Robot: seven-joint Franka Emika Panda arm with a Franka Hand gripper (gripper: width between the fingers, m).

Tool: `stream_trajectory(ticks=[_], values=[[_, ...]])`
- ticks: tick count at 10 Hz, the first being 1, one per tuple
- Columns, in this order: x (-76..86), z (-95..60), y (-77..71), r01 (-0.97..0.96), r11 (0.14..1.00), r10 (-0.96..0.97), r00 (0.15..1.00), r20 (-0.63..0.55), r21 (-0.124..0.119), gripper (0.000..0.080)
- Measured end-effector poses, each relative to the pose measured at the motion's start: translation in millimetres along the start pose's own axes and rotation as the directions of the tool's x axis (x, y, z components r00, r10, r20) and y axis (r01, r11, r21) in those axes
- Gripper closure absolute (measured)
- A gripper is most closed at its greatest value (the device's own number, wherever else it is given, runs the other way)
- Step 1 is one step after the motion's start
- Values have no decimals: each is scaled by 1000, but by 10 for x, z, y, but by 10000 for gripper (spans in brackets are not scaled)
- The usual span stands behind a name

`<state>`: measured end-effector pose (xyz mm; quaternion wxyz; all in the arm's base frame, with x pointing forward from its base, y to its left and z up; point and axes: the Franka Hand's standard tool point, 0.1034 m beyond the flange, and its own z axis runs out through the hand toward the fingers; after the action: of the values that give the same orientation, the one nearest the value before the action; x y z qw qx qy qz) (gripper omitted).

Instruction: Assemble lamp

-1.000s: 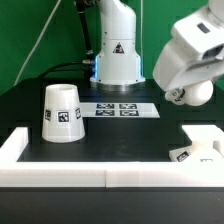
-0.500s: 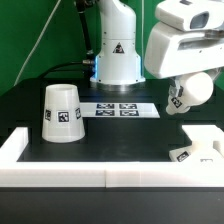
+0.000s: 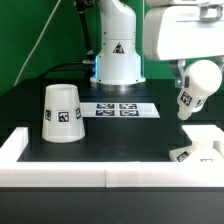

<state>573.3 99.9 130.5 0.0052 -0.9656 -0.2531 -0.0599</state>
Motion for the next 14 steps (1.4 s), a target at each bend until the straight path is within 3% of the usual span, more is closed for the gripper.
stream_trajectory(ticks=[1, 2, 3, 7, 10, 12, 13, 14], values=[[63, 7, 79, 4, 999, -8, 991, -131, -32, 220], [-23, 61, 97, -6, 999, -1, 986, -164, -43, 220], [-76, 73, 120, -16, 997, -4, 970, -242, -77, 220], [-83, -116, 107, -10, 998, -6, 976, -216, -70, 220], [81, -272, 127, -22, 998, 8, 976, -218, -64, 220], [38, -215, 135, -20, 997, 3, 974, -227, -70, 220], [26, -146, 99, -28, 998, 15, 977, -214, -59, 220], [117, -196, 97, -31, 998, 20, 977, -213, -52, 220]])
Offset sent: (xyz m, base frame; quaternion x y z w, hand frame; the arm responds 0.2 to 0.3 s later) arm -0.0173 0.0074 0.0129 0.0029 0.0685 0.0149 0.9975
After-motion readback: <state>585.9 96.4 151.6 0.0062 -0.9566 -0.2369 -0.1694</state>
